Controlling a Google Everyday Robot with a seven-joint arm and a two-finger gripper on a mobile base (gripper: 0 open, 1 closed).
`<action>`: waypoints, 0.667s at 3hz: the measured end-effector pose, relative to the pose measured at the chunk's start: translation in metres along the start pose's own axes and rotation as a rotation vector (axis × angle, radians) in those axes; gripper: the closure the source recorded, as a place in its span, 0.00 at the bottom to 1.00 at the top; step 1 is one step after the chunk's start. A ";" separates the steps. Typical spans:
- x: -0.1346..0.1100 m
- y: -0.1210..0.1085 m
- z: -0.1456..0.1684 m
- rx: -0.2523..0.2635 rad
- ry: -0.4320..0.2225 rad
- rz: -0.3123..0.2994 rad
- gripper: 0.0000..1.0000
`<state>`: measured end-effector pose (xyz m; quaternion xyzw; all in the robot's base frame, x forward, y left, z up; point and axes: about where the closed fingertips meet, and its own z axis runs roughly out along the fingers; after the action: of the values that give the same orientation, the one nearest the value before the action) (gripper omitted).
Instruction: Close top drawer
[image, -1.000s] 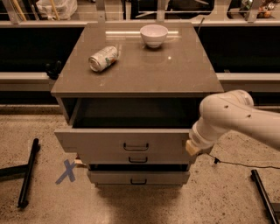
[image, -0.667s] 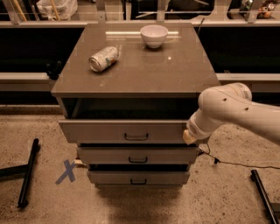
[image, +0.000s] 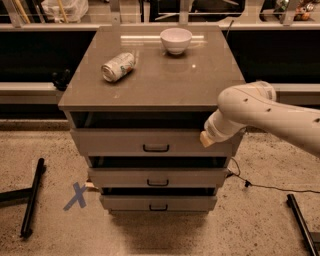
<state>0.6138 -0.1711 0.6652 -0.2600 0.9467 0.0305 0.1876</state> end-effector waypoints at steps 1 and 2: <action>-0.011 -0.003 0.000 0.002 -0.023 0.010 1.00; -0.010 -0.001 0.000 0.002 -0.025 0.011 1.00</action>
Offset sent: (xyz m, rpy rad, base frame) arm -0.0237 -0.0073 0.0298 0.1308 -0.0774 0.0383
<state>0.6223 -0.1672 0.6694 -0.2544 0.9457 0.0337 0.1994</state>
